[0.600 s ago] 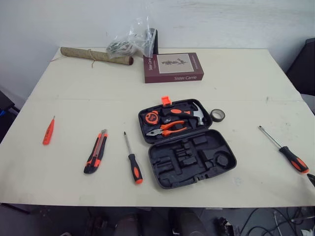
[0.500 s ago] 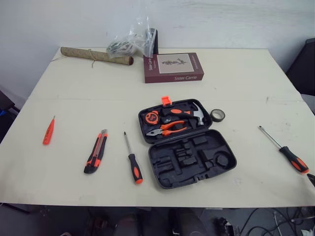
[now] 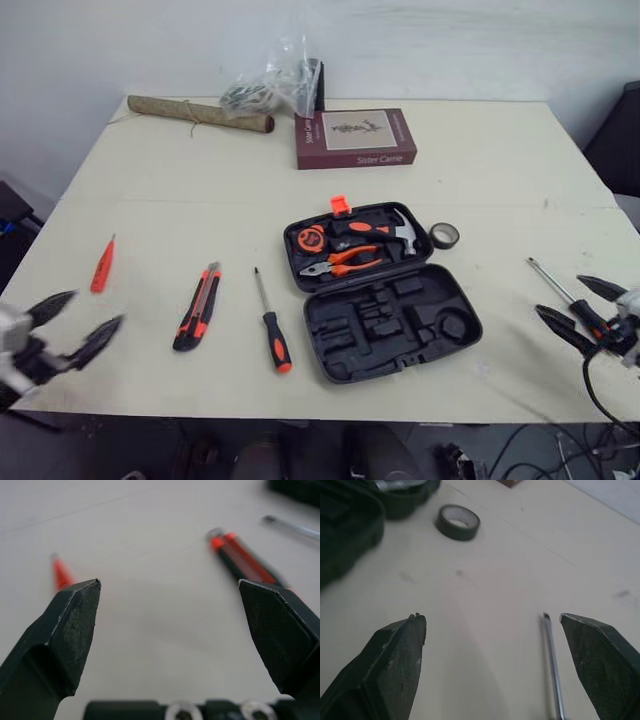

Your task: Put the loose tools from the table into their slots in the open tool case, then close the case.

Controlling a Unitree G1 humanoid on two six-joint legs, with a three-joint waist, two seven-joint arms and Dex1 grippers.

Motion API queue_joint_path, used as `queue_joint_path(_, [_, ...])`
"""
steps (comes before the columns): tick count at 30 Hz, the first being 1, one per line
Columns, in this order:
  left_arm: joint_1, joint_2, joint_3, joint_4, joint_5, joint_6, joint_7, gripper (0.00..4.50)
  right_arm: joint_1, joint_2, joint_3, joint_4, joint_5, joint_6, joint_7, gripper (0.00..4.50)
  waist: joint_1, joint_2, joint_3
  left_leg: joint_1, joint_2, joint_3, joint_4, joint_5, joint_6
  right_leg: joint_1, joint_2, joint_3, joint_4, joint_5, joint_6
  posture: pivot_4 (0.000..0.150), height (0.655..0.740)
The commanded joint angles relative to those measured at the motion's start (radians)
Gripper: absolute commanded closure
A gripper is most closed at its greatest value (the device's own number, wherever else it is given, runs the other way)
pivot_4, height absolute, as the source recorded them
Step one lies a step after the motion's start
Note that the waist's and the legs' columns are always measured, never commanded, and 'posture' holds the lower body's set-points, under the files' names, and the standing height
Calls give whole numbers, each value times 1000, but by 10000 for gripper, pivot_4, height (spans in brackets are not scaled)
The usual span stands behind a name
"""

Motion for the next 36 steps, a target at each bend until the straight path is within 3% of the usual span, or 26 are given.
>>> queue_joint_path(1, [-84, 51, -153, -155, 15, 147, 86, 476, -106, -4, 77, -35, -4, 80, 26, 0, 7, 0, 0, 0, 0, 0, 0, 1, -1, 0, 0, 0, 0, 0, 0, 1500, 7400])
queue_joint_path(3, [-168, 77, -260, -172, 55, 196, 107, 2886, -202, -1, 134, -3, -40, 105, 17, 0, 9, 2, 1, 0, 0, 0, 0, 3, -4, 0, 1, 0, 0, 0, 0, 1500, 7400])
queue_joint_path(5, [-266, 94, -357, -157, 80, 241, 112, 8443, -306, 4, 189, 61, -95, 105, 2, 5123, 9, 4, 2, 0, 0, 0, 1, 3, -4, 0, 1, 1, 1, 0, 0, 1500, 7400])
queue_joint_path(8, [-395, 104, -468, -112, 112, 292, 98, 21238, -429, 14, 262, 157, -162, 106, 4, 18204, 9, 5, 2, -5, 2, 0, 8, 3, -5, -3, 4, 0, 1, 0, 0, 1500, 7400])
queue_joint_path(10, [-461, 101, -533, -89, 121, 319, 76, 31218, -492, 21, 310, 213, -207, 94, 15, 29237, 9, 5, 2, -6, 2, 0, 8, 3, -5, -3, 4, 0, 1, 0, 0, 1500, 7400])
queue_joint_path(11, [-490, 99, -566, -80, 121, 347, 69, 32960, -519, 23, 336, 239, -233, 90, 16, 31206, 9, 5, 2, -6, 2, 0, 8, 3, -5, -3, 4, 0, 1, 0, 0, 1500, 7400])
queue_joint_path(14, [-542, 97, -673, -78, 147, 379, 32, 44572, -567, 21, 391, 292, -294, 70, 27, 44645, 9, 5, 3, -6, 2, 0, 9, 3, -5, -3, 4, 0, 1, 0, 0, 1500, 7400])
queue_joint_path(24, [-685, 16, -851, 22, 268, 377, 37, 44572, -627, 78, 446, 343, -338, 58, 26, 44645, 9, 5, 3, -7, 2, 0, 11, 3, -4, -4, 4, 0, 2, 0, 0, 1500, 7400])
queue_joint_path(36, [-815, -92, -950, 167, 364, 402, 22, 44572, -637, 134, 472, 312, -341, 53, 51, 44645, 8, 5, 3, -7, 3, 0, 12, 4, -5, -4, 5, 0, 4, 0, 0, 1500, 7400])
